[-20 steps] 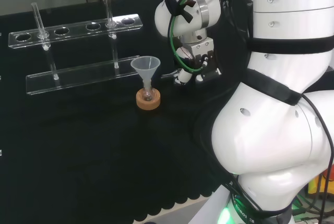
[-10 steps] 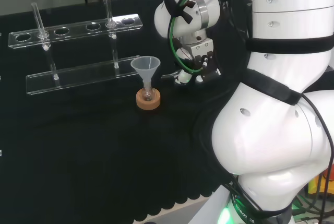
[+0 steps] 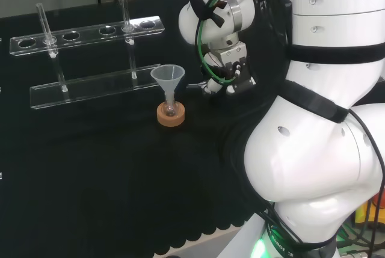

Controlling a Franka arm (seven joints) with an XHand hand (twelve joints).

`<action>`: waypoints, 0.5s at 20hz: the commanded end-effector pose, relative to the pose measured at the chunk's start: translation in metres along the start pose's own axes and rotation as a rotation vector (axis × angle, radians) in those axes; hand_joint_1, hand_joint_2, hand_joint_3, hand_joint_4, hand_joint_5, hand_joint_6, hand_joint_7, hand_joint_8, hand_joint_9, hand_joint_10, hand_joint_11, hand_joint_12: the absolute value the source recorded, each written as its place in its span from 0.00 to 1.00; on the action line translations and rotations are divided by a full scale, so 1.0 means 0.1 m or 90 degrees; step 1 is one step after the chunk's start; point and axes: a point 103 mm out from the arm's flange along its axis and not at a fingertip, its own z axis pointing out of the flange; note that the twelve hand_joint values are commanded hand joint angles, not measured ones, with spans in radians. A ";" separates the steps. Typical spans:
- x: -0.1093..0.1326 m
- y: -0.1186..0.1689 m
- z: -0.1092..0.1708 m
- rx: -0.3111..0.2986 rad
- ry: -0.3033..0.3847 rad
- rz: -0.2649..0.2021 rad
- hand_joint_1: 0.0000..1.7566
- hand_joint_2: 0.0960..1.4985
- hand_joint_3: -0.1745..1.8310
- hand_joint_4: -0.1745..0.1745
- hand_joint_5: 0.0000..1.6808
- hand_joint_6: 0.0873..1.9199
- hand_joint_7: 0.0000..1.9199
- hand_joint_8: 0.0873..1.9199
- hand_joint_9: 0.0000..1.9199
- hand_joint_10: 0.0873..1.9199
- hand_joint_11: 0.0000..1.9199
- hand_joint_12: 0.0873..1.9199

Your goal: Pick up the weighing funnel.

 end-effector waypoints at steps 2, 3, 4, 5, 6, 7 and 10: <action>-0.11 -0.07 -0.12 -0.002 -0.004 0.004 0.60 0.55 0.34 0.75 0.59 0.55 0.51 0.32 0.58 0.18 0.39 0.57; -0.12 -0.08 -0.14 -0.001 -0.005 0.003 0.60 0.55 0.34 0.75 0.59 0.55 0.51 0.32 0.58 0.18 0.39 0.56; -0.14 -0.09 -0.16 -0.001 -0.006 0.003 0.60 0.55 0.35 0.74 0.59 0.55 0.51 0.32 0.58 0.18 0.39 0.56; -0.16 -0.11 -0.19 0.000 -0.008 0.003 0.60 0.54 0.35 0.73 0.59 0.55 0.51 0.32 0.58 0.18 0.40 0.56; -0.17 -0.12 -0.21 0.003 -0.010 0.005 0.60 0.54 0.35 0.73 0.59 0.55 0.52 0.32 0.58 0.18 0.40 0.56; -0.19 -0.13 -0.23 0.007 -0.010 0.007 0.60 0.54 0.36 0.72 0.59 0.55 0.52 0.32 0.59 0.18 0.40 0.56; -0.26 -0.19 -0.33 0.013 -0.015 0.008 0.60 0.54 0.36 0.72 0.59 0.55 0.52 0.32 0.59 0.18 0.40 0.56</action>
